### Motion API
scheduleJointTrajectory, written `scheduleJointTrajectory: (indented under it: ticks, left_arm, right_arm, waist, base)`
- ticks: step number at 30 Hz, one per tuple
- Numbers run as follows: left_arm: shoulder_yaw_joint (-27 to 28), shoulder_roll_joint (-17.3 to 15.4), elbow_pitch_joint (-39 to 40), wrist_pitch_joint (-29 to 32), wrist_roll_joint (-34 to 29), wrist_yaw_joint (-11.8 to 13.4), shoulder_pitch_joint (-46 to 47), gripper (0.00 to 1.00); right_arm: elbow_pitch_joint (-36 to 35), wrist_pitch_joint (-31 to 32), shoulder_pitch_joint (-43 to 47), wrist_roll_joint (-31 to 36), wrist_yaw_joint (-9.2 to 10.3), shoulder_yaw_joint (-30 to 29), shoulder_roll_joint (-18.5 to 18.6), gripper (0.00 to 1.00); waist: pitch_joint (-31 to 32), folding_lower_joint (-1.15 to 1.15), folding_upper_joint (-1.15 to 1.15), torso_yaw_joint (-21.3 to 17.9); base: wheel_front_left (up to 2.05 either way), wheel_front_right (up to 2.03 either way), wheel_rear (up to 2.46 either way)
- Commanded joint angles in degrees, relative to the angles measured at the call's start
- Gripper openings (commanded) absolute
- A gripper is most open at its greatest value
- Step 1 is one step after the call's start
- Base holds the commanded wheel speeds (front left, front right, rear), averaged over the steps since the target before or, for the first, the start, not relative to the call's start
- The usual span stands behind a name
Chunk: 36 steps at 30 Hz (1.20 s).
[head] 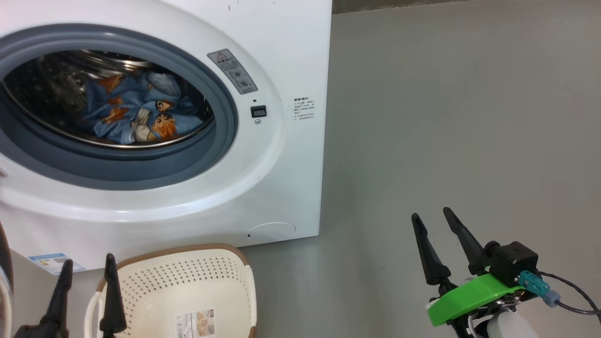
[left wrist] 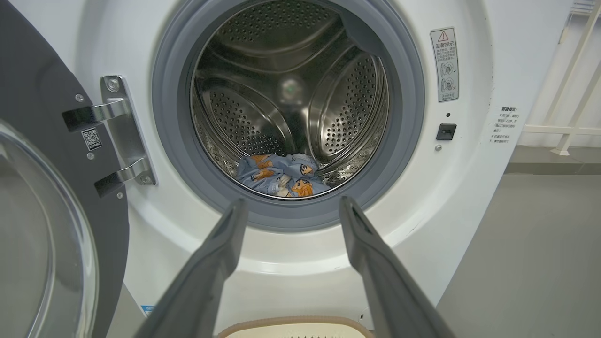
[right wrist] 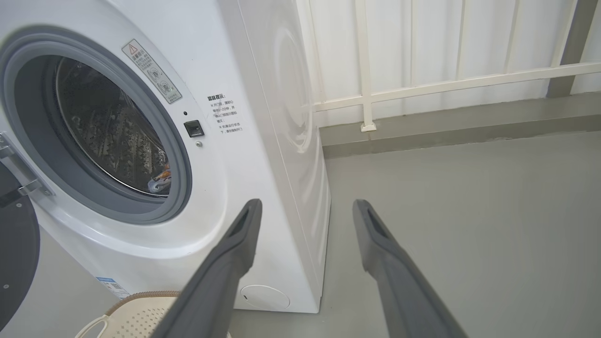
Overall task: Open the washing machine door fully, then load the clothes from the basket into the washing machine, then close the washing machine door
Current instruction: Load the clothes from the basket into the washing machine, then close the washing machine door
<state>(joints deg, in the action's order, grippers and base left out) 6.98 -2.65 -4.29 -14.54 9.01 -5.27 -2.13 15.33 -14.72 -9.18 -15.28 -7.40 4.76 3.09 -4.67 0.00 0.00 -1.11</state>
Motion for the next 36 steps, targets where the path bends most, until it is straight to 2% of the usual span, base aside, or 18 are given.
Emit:
scheduleJointTrajectory:
  ticks: [1, 16, 36]
  left_arm:
    - [1.8, -0.6, 1.7, -0.5, 0.2, -0.1, 0.3, 1.0]
    - [0.8, -0.2, 0.0, -0.5, -1.3, 1.9, -3.0, 1.0]
    - [0.0, -0.2, 2.0, -0.5, -0.4, 3.8, -4.1, 1.0]
  right_arm:
    - [-1.7, -0.3, -0.2, 0.6, -0.09, 1.2, -0.2, 1.0]
    - [-2.6, -0.3, -0.1, 2.0, -0.09, 0.9, -0.2, 1.0]
    - [-2.3, -0.3, 0.1, 1.5, -0.09, 1.3, -0.2, 1.0]
  waist:
    - [0.1, 0.0, 0.0, -0.1]
    - [1.3, 0.0, 0.0, -0.6]
    - [2.1, 0.0, 0.0, -0.7]
  base:
    - [0.0, 0.0, 0.0]
    - [0.0, 0.0, 0.0]
    - [-0.06, 0.06, 0.0]
